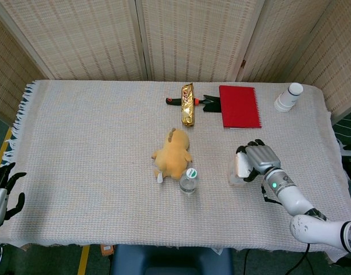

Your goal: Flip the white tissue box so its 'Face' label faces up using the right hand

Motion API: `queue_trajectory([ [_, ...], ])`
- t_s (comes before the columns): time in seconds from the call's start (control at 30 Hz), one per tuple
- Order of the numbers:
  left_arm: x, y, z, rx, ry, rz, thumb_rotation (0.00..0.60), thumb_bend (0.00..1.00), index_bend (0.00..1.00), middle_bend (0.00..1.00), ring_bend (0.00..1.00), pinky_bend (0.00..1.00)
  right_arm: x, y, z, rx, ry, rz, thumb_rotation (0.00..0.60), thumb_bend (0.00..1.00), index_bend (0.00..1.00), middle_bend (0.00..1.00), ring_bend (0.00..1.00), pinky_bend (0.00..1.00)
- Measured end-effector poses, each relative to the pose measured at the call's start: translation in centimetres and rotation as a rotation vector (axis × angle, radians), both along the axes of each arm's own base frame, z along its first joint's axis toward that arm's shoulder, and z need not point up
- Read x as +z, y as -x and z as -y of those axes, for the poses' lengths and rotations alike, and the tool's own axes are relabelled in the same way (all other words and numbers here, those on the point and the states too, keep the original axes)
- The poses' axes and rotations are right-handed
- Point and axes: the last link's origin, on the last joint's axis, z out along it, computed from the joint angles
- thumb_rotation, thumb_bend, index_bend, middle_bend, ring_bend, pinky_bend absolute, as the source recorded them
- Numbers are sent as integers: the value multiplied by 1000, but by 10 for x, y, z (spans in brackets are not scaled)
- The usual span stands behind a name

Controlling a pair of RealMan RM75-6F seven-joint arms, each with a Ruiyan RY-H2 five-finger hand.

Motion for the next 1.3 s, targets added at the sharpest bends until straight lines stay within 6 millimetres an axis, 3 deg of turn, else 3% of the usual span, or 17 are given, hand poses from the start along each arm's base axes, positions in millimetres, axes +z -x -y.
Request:
queue_trajectory([
  [0.2,0,0,0,-4,-1,-3,600,505,229,0,0,104,1,2,0,17,34,16,600,0,409,380,394,0],
  [0.43,-1,0,0,-4,3,-4,600,505,230,0,0,104,6,3,0,33,84,64,600,0,427,410,423,0],
  [0.73,-2,-1,1,-6,3,-1,600,504,230,0,0,104,12,10,0,15,214,365,600,0,445,413,425,0],
  [0.93,-2,-1,1,-6,1,-1,600,505,230,0,0,104,11,33,3,-72,304,765,600,36,452,417,429,0],
  [1.07,-2,-1,0,-4,3,-2,600,505,230,0,0,104,9,66,9,-106,355,1016,600,52,452,417,431,0],
  [1.3,-3,0,-1,-1,1,-6,600,505,230,0,0,103,-7,119,14,-97,360,1152,600,70,451,417,432,0],
])
